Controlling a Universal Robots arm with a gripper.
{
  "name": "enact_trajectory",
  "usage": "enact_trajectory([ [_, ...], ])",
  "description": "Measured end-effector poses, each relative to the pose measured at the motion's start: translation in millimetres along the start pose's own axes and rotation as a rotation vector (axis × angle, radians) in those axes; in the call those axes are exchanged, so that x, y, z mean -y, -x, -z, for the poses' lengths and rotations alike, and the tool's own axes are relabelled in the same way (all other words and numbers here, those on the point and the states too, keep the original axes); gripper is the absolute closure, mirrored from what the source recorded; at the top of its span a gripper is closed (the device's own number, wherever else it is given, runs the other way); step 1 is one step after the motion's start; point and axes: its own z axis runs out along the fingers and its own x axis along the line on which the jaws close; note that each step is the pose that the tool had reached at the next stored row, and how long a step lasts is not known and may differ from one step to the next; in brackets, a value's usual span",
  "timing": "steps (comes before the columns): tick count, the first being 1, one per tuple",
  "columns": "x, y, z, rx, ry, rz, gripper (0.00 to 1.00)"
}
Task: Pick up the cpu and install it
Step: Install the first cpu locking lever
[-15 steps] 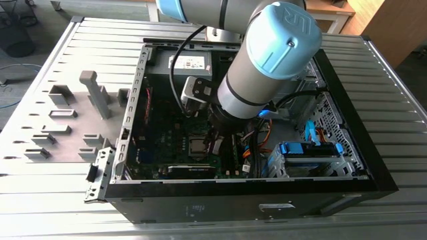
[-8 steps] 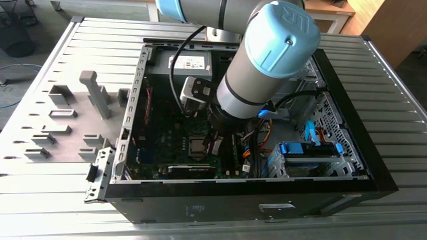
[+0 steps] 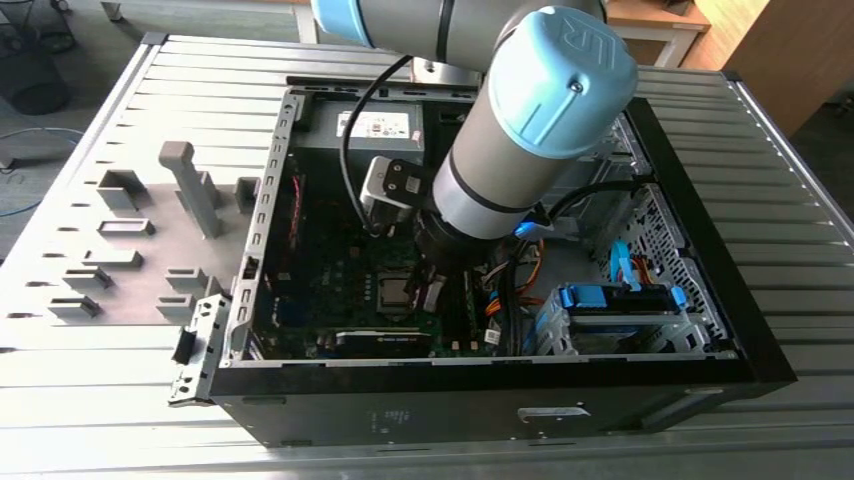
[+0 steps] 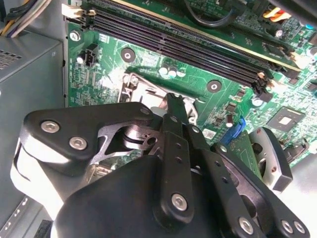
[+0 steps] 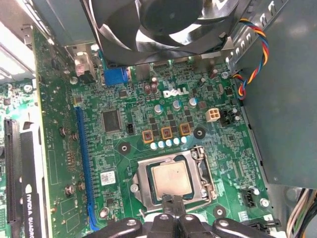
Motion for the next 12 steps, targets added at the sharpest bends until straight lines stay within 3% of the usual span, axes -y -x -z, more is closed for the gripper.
enact_trajectory([
  [5,0.4,-0.1,-1.5,-0.0039,-0.0007,0.002,0.89],
  [12,0.8,-1.6,-1.7,-0.0160,-0.0033,0.000,0.89],
])
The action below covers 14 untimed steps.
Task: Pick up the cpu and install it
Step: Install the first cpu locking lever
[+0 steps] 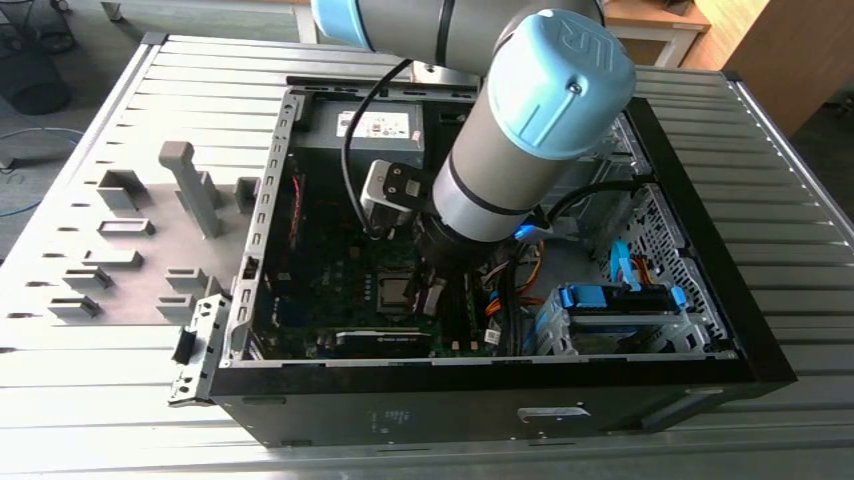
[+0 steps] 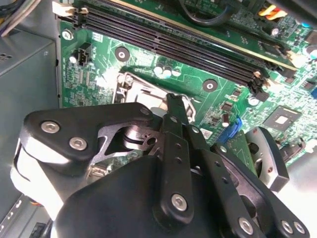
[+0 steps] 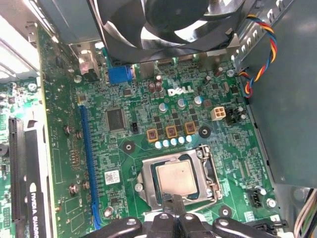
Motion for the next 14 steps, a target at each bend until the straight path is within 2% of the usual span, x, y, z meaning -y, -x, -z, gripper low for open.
enact_trajectory([
  [5,0.7,-0.8,0.0,-0.0067,-0.0015,-0.001,0.89],
  [12,1.0,-0.7,0.0,-0.0066,-0.0016,-0.002,0.89],
  [14,1.3,-0.7,-0.1,-0.0047,-0.0020,-0.012,0.89],
])
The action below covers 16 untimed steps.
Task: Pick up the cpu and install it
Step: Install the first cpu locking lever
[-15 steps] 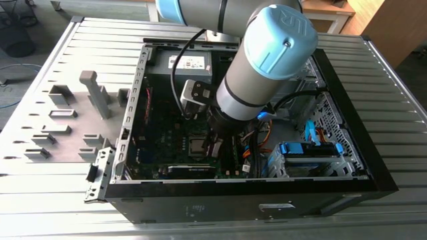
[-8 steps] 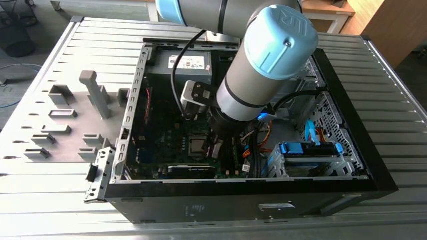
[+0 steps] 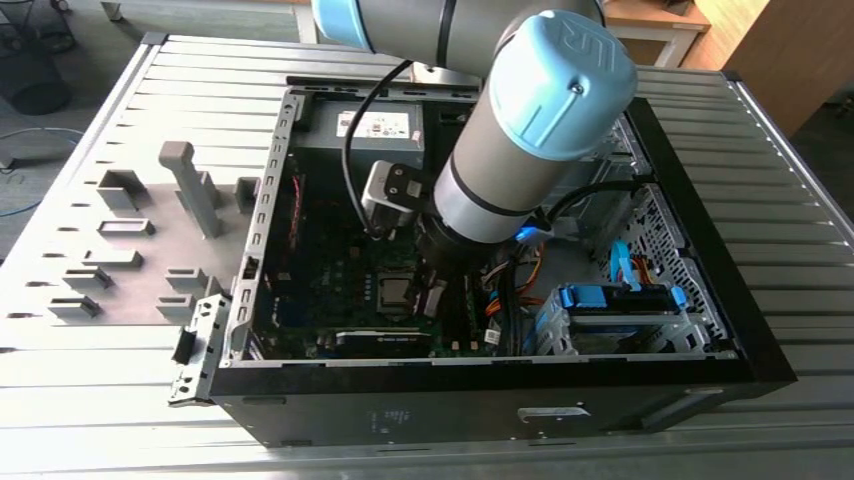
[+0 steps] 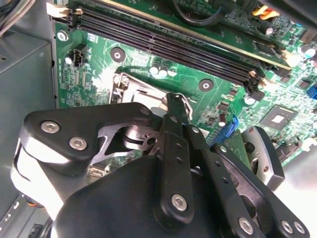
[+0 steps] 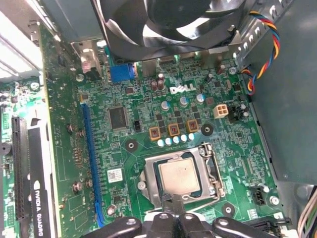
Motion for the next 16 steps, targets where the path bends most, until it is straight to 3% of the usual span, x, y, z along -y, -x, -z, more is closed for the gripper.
enact_trajectory([
  [5,0.2,-0.1,-0.3,0.0047,-0.0010,-0.024,0.89],
  [16,3.5,0.3,-2.3,0.0021,-0.0018,-0.027,0.89],
])
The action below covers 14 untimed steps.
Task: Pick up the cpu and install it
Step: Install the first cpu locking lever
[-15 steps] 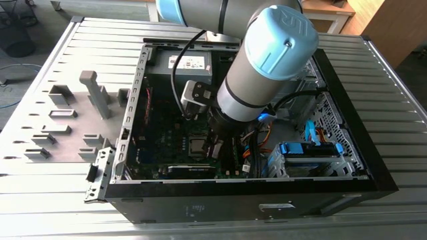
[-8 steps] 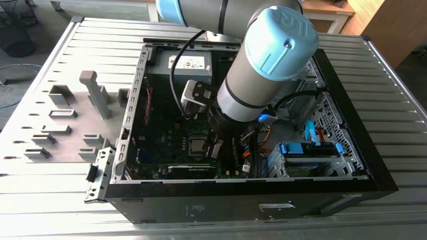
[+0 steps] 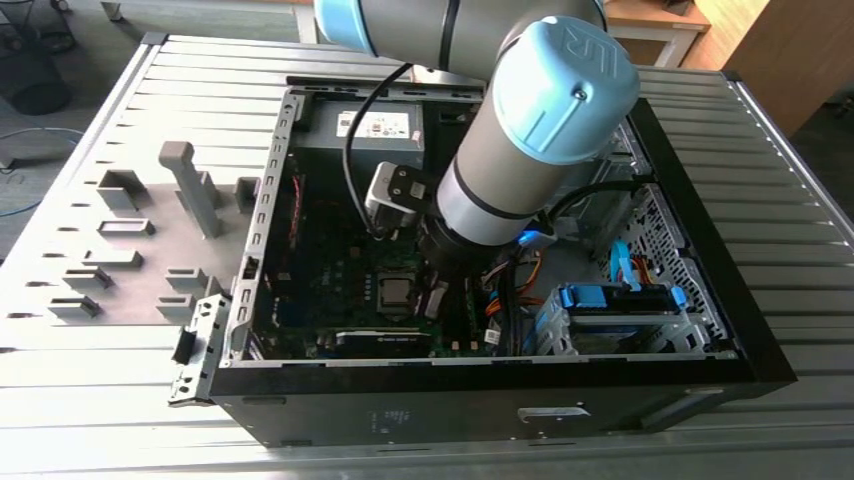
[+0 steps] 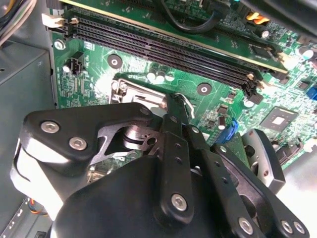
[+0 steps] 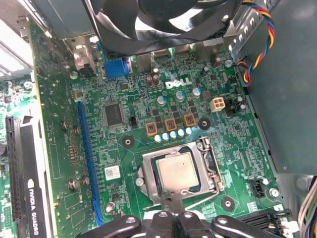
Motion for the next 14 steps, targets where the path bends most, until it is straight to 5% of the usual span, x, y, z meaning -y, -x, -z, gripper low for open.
enact_trajectory([
  [14,0.3,-0.5,-0.3,-0.0015,-0.0005,0.000,0.89],
])
